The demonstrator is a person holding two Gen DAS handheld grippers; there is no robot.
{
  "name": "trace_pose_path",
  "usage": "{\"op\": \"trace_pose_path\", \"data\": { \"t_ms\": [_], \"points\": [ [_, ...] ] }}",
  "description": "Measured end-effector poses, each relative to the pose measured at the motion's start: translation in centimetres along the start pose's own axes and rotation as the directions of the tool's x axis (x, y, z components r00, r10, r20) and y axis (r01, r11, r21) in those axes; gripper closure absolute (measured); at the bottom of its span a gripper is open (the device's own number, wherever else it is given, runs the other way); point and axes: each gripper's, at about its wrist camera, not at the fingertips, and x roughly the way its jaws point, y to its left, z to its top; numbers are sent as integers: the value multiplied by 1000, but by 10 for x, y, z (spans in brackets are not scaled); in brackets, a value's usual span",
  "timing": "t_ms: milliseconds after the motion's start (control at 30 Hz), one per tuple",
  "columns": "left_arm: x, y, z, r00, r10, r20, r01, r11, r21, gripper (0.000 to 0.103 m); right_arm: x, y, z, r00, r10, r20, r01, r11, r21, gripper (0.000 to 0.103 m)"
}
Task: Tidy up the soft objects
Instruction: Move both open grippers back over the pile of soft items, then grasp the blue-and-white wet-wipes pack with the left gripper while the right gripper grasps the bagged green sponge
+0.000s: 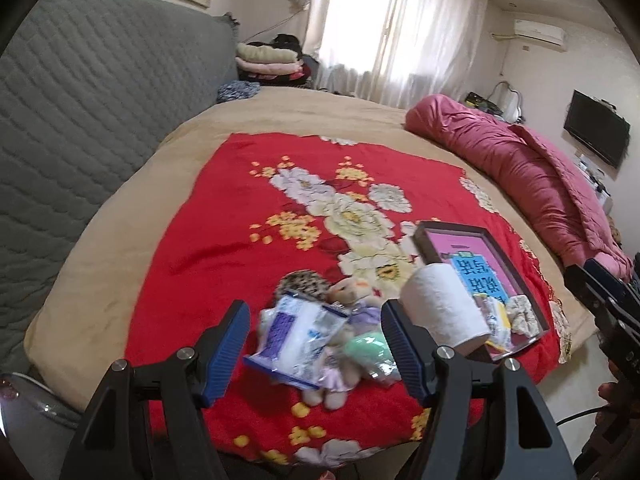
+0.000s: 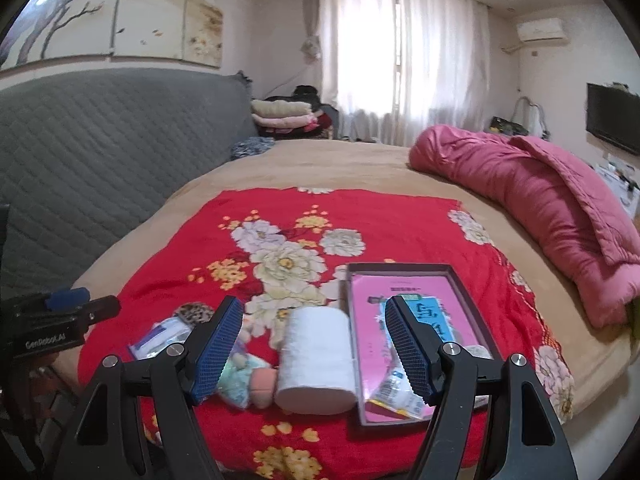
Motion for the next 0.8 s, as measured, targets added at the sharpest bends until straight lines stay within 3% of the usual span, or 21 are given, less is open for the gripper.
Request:
{"op": "trace_pose_path", "data": {
  "t_ms": [333, 800],
  "points": [
    [7, 33, -14, 998, 46, -42, -47, 999, -20, 36, 12, 44, -13, 996, 84, -41, -88, 990, -107, 28],
    [56, 21, -37, 991, 31, -127, -24, 998, 54, 36, 62, 74, -51, 970, 181, -160, -208, 964, -165, 28]
  ]
}}
